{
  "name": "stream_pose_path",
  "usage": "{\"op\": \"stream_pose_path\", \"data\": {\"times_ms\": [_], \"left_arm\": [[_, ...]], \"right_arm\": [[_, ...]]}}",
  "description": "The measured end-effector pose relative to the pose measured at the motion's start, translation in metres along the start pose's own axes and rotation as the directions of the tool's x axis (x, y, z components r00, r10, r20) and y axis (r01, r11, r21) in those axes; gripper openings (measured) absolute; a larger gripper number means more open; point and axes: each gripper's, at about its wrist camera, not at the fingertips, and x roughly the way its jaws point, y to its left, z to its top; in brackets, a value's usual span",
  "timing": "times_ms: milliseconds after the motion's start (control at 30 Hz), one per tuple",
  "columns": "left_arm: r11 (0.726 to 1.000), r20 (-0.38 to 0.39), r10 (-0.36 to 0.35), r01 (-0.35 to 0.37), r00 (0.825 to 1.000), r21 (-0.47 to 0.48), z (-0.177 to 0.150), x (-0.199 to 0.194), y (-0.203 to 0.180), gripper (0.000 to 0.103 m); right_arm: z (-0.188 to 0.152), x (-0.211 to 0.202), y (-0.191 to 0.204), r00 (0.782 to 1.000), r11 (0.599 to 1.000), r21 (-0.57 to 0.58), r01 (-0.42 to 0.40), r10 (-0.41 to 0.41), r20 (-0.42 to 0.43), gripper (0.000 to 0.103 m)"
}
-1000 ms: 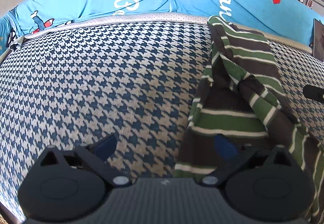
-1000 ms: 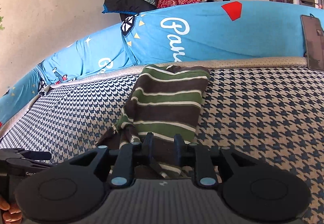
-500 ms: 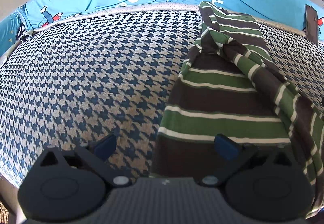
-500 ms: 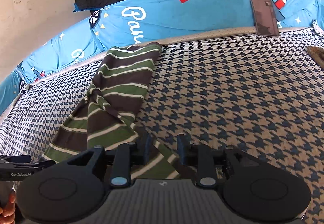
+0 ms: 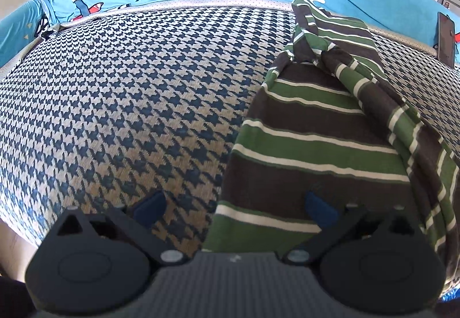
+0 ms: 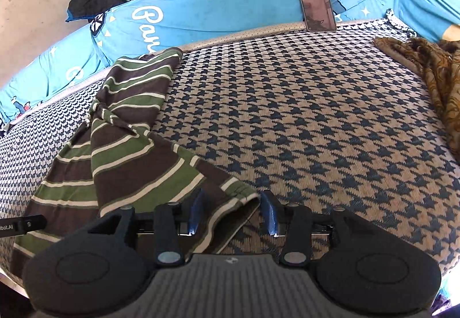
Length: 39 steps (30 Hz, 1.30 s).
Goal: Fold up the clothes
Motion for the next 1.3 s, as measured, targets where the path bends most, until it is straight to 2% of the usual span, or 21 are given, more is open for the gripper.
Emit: {"op": "stream_pose_path", "data": {"times_ms": [67, 233, 333, 400, 600, 800, 1000, 1300], "left_arm": [[1.0, 0.001, 0.002, -0.002, 1.0, -0.002, -0.002, -0.001, 0.0, 0.103], [1.0, 0.004, 0.005, -0.005, 1.0, -0.007, -0.006, -0.003, 0.0, 0.103], [1.0, 0.006, 0.007, -0.007, 1.0, -0.009, -0.008, -0.004, 0.0, 0.103], [1.0, 0.008, 0.007, -0.007, 1.0, -0.009, -0.009, -0.004, 0.0, 0.103], [1.0, 0.013, 0.005, -0.005, 1.0, -0.01, -0.01, -0.004, 0.0, 0.103], [1.0, 0.009, -0.005, 0.005, 1.0, -0.031, -0.01, -0.006, 0.006, 0.103], [0.998, 0.003, -0.018, 0.018, 1.0, -0.059, -0.011, -0.01, 0.014, 0.103], [0.977, 0.043, -0.053, 0.061, 0.998, -0.203, -0.01, -0.03, 0.054, 0.103]], "right_arm": [[-0.005, 0.0, 0.005, 1.0, 1.0, -0.031, -0.002, 0.002, 0.005, 0.052], [-0.013, 0.001, 0.016, 1.0, 0.995, -0.099, -0.012, 0.014, 0.019, 0.051], [-0.015, 0.002, 0.016, 0.999, 0.994, -0.104, -0.011, 0.015, 0.029, 0.041], [-0.016, 0.003, 0.016, 0.999, 0.994, -0.108, -0.009, 0.014, 0.04, 0.03], [-0.016, 0.005, 0.014, 0.997, 0.995, -0.09, -0.036, 0.041, 0.058, 0.01], [-0.013, -0.008, 0.021, 0.99, 0.994, -0.055, -0.095, 0.1, 0.096, 0.007], [-0.009, -0.043, 0.06, 0.944, 0.954, -0.105, -0.281, 0.295, 0.151, 0.007], [-0.011, -0.056, 0.145, 0.87, 0.859, -0.243, -0.45, 0.484, 0.099, 0.007]]}}
